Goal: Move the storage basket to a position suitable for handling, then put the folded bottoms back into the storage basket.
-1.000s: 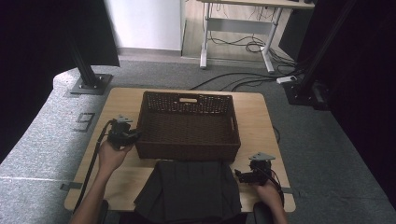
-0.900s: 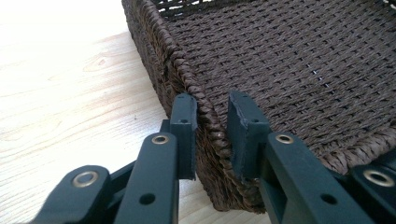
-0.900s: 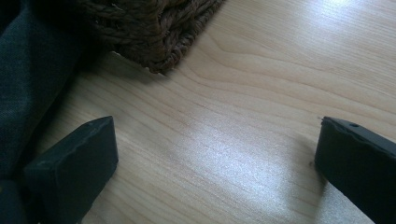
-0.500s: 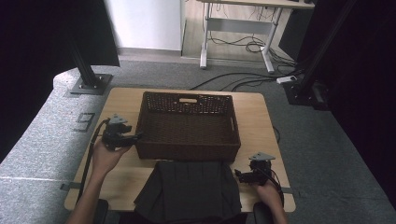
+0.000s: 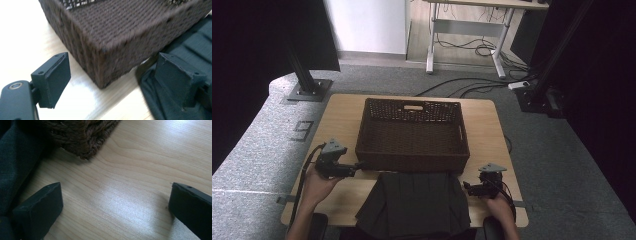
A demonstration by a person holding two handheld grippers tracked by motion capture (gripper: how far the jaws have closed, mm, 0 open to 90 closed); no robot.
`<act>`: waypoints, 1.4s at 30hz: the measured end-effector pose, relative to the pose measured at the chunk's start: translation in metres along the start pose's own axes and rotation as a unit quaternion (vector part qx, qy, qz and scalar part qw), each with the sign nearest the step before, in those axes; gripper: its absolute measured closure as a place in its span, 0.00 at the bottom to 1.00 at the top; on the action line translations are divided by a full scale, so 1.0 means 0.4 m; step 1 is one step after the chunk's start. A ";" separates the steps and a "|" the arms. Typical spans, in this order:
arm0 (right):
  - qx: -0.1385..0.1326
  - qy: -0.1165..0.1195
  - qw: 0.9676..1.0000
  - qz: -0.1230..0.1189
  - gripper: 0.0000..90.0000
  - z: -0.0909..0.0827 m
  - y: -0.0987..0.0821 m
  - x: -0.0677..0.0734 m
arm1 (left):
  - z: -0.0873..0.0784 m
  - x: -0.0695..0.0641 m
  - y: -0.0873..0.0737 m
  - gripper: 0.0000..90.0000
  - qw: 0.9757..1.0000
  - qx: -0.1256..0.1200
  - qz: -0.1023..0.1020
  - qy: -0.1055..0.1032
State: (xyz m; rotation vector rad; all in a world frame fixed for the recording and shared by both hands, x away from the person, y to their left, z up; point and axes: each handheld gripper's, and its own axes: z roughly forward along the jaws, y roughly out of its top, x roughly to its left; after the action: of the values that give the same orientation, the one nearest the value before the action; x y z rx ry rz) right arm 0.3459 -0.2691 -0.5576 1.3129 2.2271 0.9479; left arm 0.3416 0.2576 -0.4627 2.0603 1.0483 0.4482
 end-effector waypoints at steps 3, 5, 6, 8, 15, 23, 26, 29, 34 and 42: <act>0.000 0.000 1.000 0.000 0.00 0.000 0.000 0.000 | 0.020 0.002 -0.036 0.12 1.000 0.006 -0.002 0.002; 0.000 0.000 1.000 0.000 0.00 0.000 0.000 0.000 | 0.035 0.003 -0.056 0.09 1.000 0.013 -0.002 0.007; 0.000 0.000 1.000 0.000 0.00 0.000 0.000 0.000 | 0.043 0.003 -0.065 0.08 1.000 0.019 -0.002 0.008; 0.000 0.000 1.000 0.000 0.00 0.000 0.000 0.000 | 0.059 0.004 -0.080 0.03 0.999 0.029 0.001 0.015; 0.000 0.000 1.000 0.000 0.00 0.000 0.000 0.000 | 0.111 0.008 -0.116 0.00 0.997 0.073 0.000 0.020; 0.000 0.000 1.000 0.000 0.00 0.000 0.000 0.000 | 0.149 0.010 -0.142 0.00 0.995 0.098 0.007 0.016; 0.000 0.000 1.000 0.000 0.00 0.000 0.000 0.000 | 0.150 0.011 -0.153 0.00 0.997 0.078 0.001 0.018; 0.000 0.000 1.000 0.000 0.00 0.000 0.000 0.000 | 0.150 0.010 -0.154 0.00 0.997 0.077 -0.001 0.020; 0.000 0.000 1.000 0.000 0.00 0.000 0.000 0.000 | 0.150 0.009 -0.154 0.00 0.997 0.077 -0.002 0.021; 0.000 0.002 1.000 -0.002 0.00 -0.001 -0.001 0.001 | 0.151 0.004 -0.152 0.00 0.997 0.078 -0.010 0.028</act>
State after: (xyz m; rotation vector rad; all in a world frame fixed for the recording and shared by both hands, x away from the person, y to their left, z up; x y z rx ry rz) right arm 0.3452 -0.2690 -0.5575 1.3075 2.2317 0.9489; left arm 0.3469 0.2526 -0.5482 2.1823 1.1691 0.4289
